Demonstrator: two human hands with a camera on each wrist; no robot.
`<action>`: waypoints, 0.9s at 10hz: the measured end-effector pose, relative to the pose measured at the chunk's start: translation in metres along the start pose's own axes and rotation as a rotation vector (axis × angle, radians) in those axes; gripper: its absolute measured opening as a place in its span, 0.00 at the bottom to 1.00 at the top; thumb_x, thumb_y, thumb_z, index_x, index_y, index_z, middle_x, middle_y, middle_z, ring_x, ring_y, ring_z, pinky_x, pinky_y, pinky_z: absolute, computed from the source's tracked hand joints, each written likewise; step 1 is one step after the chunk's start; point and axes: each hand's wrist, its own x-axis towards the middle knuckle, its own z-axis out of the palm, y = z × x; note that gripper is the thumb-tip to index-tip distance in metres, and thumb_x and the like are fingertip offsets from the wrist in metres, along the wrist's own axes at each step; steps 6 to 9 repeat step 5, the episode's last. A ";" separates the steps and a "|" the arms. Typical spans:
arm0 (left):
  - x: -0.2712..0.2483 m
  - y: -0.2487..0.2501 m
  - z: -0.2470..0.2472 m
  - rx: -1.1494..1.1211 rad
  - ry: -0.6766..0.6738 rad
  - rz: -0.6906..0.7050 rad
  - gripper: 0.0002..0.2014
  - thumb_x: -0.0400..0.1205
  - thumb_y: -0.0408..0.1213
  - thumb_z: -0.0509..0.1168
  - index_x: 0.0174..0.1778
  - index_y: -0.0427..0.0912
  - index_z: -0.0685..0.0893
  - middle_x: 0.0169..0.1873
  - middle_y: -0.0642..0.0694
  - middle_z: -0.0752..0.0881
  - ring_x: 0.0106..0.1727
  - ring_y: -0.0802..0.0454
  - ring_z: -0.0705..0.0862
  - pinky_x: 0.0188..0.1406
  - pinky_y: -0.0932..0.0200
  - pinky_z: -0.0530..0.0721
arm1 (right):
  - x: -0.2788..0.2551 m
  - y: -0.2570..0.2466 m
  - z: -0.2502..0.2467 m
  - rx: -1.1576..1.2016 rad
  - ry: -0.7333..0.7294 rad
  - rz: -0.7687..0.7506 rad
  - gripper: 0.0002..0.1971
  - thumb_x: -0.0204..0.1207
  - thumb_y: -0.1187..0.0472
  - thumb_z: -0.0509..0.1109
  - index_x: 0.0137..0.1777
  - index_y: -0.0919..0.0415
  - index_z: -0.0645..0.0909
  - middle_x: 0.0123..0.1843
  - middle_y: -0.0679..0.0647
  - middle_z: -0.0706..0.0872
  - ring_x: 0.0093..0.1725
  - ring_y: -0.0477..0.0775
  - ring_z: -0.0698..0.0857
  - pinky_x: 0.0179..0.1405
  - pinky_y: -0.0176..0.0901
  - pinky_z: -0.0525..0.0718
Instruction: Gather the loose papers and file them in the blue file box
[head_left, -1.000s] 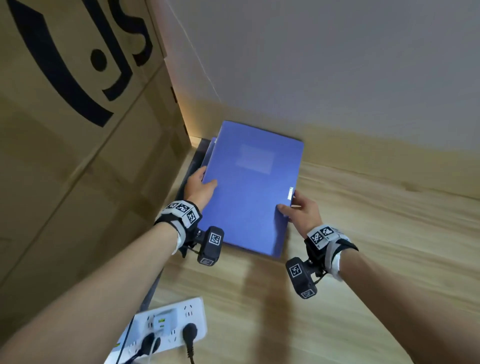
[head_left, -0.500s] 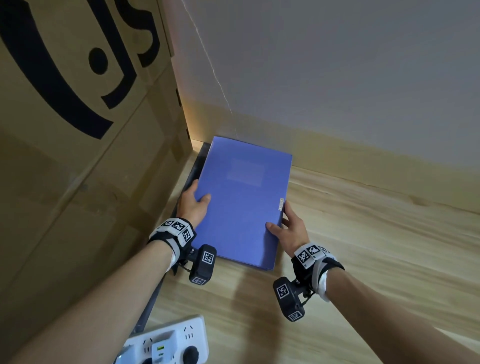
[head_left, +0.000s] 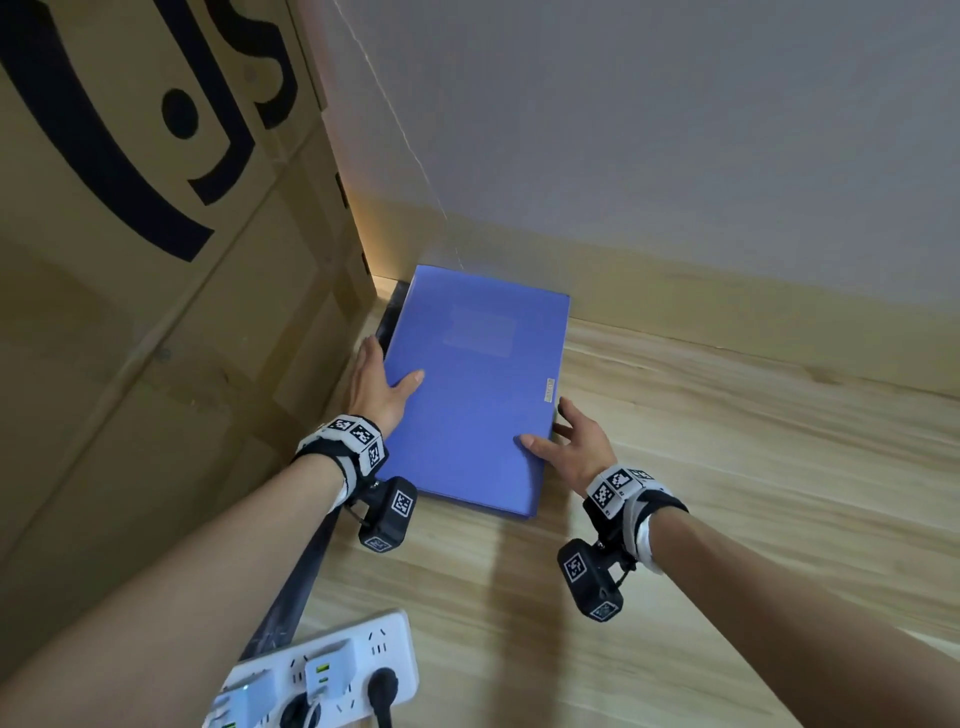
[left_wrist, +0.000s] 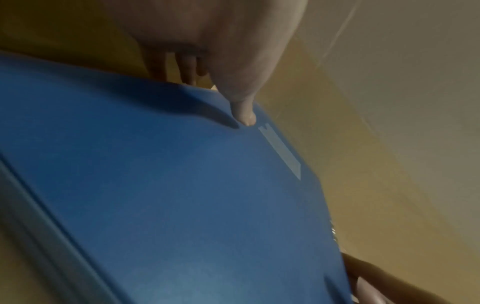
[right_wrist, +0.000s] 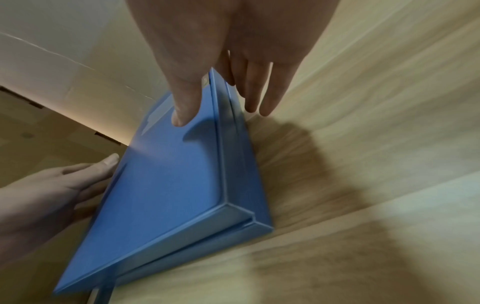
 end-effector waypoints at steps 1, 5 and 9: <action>-0.019 0.017 0.002 0.021 0.015 0.042 0.45 0.83 0.52 0.65 0.87 0.40 0.45 0.87 0.45 0.47 0.88 0.48 0.49 0.86 0.48 0.53 | -0.018 0.006 -0.022 -0.041 0.025 0.048 0.50 0.68 0.50 0.81 0.84 0.61 0.57 0.81 0.52 0.70 0.76 0.53 0.76 0.73 0.58 0.77; -0.152 0.090 0.111 0.082 -0.160 0.102 0.29 0.87 0.49 0.59 0.83 0.44 0.64 0.82 0.45 0.68 0.82 0.45 0.67 0.80 0.47 0.67 | -0.118 0.079 -0.161 -0.066 0.170 0.097 0.38 0.71 0.49 0.78 0.78 0.63 0.70 0.72 0.57 0.80 0.68 0.56 0.81 0.69 0.55 0.80; -0.152 0.090 0.111 0.082 -0.160 0.102 0.29 0.87 0.49 0.59 0.83 0.44 0.64 0.82 0.45 0.68 0.82 0.45 0.67 0.80 0.47 0.67 | -0.118 0.079 -0.161 -0.066 0.170 0.097 0.38 0.71 0.49 0.78 0.78 0.63 0.70 0.72 0.57 0.80 0.68 0.56 0.81 0.69 0.55 0.80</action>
